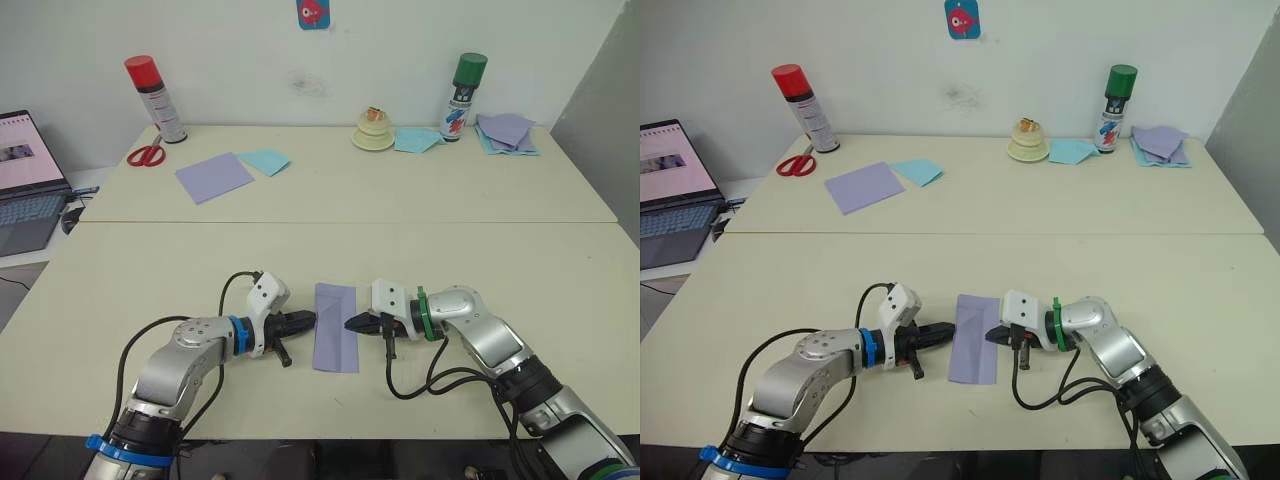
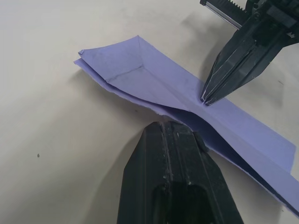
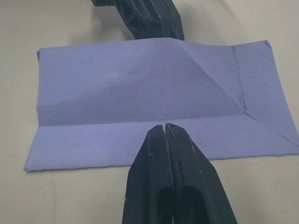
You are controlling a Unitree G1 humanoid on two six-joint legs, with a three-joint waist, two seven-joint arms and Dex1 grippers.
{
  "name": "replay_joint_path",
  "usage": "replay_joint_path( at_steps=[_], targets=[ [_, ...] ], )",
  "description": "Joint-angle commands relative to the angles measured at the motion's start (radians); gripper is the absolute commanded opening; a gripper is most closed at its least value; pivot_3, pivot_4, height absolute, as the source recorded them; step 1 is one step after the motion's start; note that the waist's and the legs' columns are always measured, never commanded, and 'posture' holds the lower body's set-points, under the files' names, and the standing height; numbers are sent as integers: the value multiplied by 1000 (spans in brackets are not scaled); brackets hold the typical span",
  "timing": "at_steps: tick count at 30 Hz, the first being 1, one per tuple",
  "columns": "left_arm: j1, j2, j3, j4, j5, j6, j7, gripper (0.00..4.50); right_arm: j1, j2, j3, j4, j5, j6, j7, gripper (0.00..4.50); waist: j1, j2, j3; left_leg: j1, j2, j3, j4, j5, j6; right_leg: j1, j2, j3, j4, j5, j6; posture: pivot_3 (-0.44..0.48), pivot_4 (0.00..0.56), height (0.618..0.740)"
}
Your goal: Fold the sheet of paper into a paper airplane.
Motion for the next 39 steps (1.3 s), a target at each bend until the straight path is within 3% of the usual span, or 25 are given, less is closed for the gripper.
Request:
replay_joint_path(
  at_steps=[1, 11, 20, 35, 39],
  targets=[
    [-29, 20, 5, -56, -11, 7, -6, 0, 17, -6, 11, 27, -36, 41, -19, 14, 0, 0, 0, 0, 0, 0, 0, 0, 0, 0, 0, 0, 0, 0, 0, 0, 150, 740],
    [-3, 87, 29, -104, -32, 33, -15, 0, 21, -9, 8, 19, -33, 51, -22, 14, 0, 0, 1, 0, 0, 0, -1, 0, 0, -1, 0, 0, 0, 0, 0, 0, 150, 740],
    [3, 66, -22, -76, -2, 10, 5, 0, 20, -7, 3, 14, -27, 61, -22, 14, 0, 0, 1, 0, 0, 0, -1, 0, 0, -1, 0, 0, 0, 0, 0, 0, 150, 740],
    [-131, -14, -61, -34, -1, 1, -13, 0, 22, -10, -35, -28, 12, 147, -20, 14, 1, -2, 2, -2, 0, 0, -1, 0, 0, -1, 0, 0, -1, 0, -1, 0, 150, 740],
    [-136, -28, -77, -47, 0, 4, -6, 0, 17, -48, -86, -96, 99, 283, 29, 1303, 3, -2, 3, -9, -1, -1, 1, 0, -1, -3, 0, -1, -1, 3, -5, 0, 150, 740]
  ],
)
